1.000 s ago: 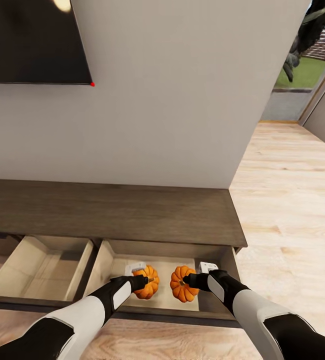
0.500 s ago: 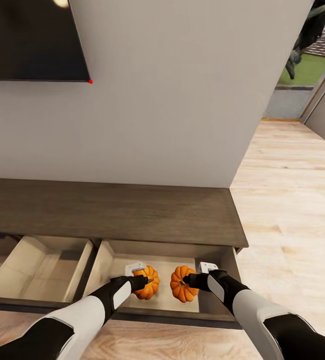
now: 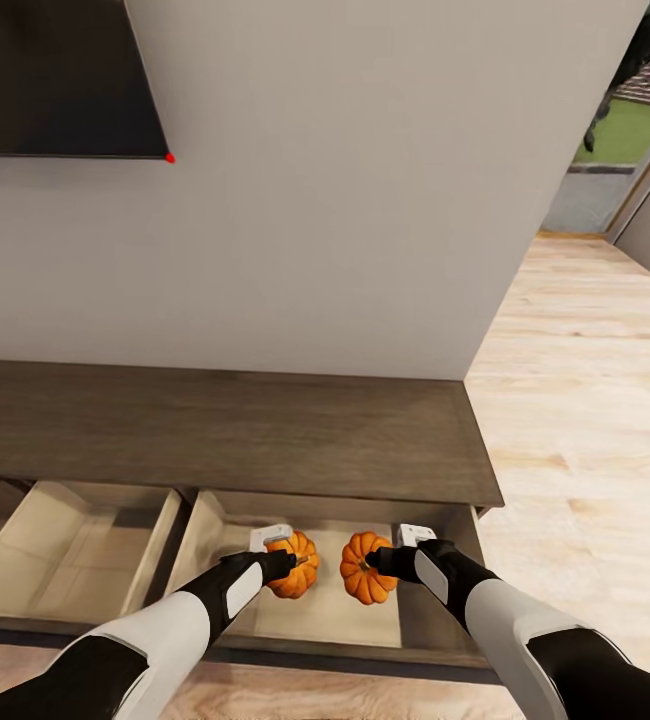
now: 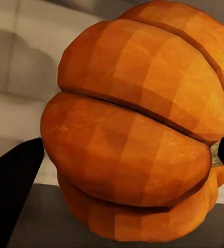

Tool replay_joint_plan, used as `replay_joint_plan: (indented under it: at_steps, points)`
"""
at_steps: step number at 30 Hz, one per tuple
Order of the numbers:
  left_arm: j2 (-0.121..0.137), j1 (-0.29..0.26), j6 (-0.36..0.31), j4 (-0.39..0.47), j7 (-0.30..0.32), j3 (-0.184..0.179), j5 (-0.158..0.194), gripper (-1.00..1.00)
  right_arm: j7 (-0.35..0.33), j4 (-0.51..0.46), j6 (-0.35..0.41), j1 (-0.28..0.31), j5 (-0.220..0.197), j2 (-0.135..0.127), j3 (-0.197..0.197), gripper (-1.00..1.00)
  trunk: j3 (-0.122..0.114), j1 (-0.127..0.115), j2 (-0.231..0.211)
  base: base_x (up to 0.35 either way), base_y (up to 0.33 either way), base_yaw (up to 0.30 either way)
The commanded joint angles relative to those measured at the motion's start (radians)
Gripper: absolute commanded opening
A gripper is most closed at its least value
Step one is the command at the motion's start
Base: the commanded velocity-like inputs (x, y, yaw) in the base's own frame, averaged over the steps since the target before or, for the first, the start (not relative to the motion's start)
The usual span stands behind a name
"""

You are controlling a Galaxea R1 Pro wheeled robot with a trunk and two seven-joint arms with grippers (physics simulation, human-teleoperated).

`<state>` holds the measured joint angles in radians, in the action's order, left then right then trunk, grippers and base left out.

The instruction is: Place each of the two pumpkins and all three candles from the living room inside a cabinet in the living room (use any cabinet), then make sure every cabinet is closed, and position the cauldron so it is next to a table in the living room.

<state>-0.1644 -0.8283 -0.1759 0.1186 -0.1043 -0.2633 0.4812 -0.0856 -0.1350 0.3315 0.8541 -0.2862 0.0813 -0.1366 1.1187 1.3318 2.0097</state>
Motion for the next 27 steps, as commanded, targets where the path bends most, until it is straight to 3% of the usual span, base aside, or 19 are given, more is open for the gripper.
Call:
replay_joint_plan:
  at_steps: [1,27]
  points:
    - [0.000,0.000,-0.005,0.003,-0.006,-0.008,0.010,-1.00,0.000,-0.001,0.004,0.000,-0.008,-0.001,-0.008,-1.00,0.002,0.000,0.000,0.000,0.000,0.000]
    - [0.000,0.000,-0.002,0.006,-0.005,-0.008,0.009,-1.00,0.000,-0.001,0.004,0.000,-0.009,-0.001,-0.008,-1.00,0.043,0.000,0.000,0.000,0.000,0.000]
